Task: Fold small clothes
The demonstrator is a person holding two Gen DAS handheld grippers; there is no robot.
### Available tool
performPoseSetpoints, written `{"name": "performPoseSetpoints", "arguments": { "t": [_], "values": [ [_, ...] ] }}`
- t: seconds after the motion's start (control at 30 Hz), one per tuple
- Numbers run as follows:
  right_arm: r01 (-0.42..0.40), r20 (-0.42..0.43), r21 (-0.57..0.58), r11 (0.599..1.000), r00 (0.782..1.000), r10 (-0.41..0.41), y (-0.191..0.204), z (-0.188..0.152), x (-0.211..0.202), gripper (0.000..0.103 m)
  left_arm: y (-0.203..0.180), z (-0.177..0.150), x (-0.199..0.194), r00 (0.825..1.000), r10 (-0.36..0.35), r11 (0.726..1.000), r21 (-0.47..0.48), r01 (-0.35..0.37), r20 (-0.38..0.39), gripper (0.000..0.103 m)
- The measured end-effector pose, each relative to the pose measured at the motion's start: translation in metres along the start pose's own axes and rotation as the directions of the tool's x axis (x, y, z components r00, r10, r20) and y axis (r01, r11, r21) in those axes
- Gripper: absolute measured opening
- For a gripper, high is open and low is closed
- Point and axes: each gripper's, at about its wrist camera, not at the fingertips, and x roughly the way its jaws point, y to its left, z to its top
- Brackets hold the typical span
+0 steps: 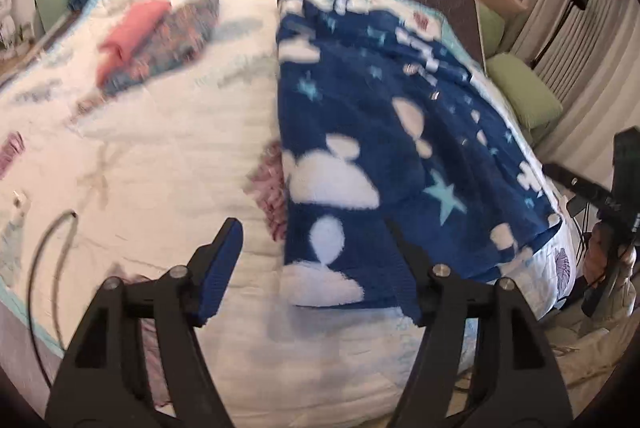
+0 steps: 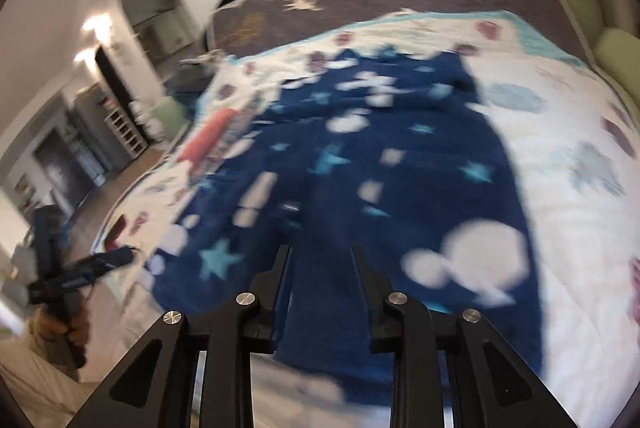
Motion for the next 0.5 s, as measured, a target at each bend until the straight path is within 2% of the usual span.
{"name": "performPoseSetpoints", "arguments": {
  "t": [0.1,0.2,0.3,0.37,0.43,0.5],
  "values": [
    [-0.061,-0.032,-0.055,0.997,0.998,0.06,0.024,0.001,0.024,0.028,0.005,-0.009,0.029,0.995,0.027,0.999,-0.029,-0.03,-0.095,0.069],
    [-0.063,-0.107,-0.063,0.996,0.993,0.056,0.028,-0.007,0.051,0.028,0.002,-0.014,0.028,0.997,0.035,0.999,0.005,-0.035,-0.062,0.07],
    [0.001,-0.232,-0.003,1.0,0.973,-0.002,0.009,-0.026,0.079,0.028,0.003,-0.013,0.023,0.997,0.037,0.999,0.024,-0.036,-0.072,0.07],
    [-0.043,-0.2,0.053,0.998,0.978,0.053,-0.003,-0.032,0.072,0.028,0.006,-0.009,0.017,0.997,0.051,0.999,0.018,-0.05,-0.064,0.07],
    [-0.036,-0.186,0.061,0.998,0.981,0.047,-0.006,-0.029,0.058,0.028,0.014,0.0,0.01,0.998,0.054,0.999,-0.006,-0.054,-0.029,0.07],
    [-0.013,-0.126,0.047,0.999,0.992,0.018,-0.008,-0.025,0.041,0.029,0.021,0.009,0.006,1.0,0.025,0.999,-0.042,-0.025,-0.012,0.07]
  ]
}}
